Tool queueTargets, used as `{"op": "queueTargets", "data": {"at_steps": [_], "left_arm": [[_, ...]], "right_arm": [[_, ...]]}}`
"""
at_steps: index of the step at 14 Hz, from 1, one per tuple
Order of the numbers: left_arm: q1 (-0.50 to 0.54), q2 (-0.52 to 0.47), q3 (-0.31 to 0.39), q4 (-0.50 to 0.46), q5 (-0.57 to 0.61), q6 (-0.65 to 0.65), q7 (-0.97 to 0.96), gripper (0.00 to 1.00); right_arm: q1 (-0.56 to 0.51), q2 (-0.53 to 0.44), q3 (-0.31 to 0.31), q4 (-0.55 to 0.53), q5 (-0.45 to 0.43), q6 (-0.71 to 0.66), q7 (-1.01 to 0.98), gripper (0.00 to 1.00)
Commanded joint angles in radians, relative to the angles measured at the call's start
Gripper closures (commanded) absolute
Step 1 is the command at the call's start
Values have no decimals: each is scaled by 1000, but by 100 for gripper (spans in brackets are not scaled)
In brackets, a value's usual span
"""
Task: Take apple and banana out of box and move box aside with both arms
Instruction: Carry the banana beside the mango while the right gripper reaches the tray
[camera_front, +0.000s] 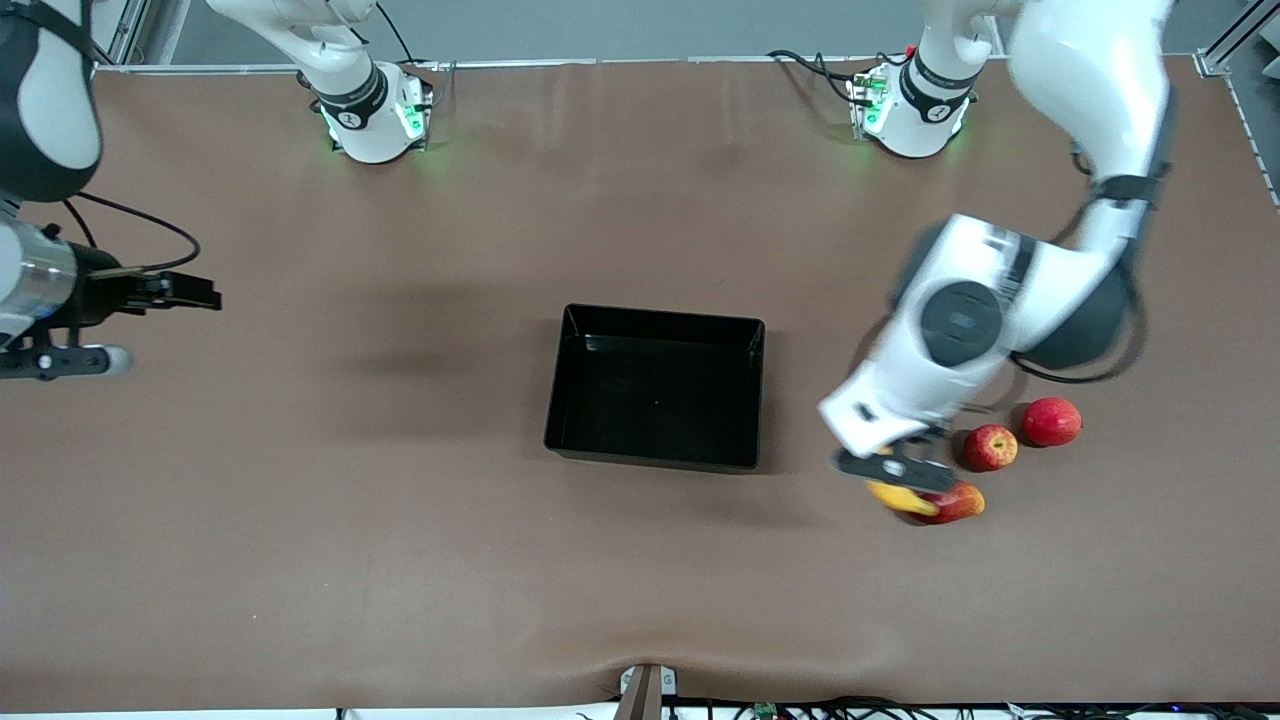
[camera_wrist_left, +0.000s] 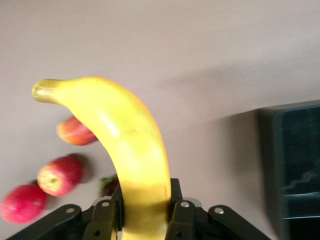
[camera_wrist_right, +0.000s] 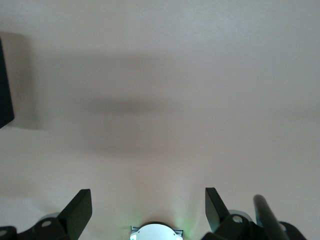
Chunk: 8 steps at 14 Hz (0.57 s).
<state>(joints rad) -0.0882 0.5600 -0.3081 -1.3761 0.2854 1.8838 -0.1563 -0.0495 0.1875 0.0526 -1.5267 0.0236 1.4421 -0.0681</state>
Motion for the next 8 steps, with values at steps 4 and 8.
{"op": "queueTargets", "data": {"at_steps": [4, 8], "left_arm": [[227, 58, -6, -38, 0, 135, 373, 100], [332, 141, 1, -37, 15, 264, 585, 100]], "right_arm": [[172, 3, 15, -174, 38, 262, 239, 0], [342, 108, 27, -196, 39, 406, 522, 0]]}}
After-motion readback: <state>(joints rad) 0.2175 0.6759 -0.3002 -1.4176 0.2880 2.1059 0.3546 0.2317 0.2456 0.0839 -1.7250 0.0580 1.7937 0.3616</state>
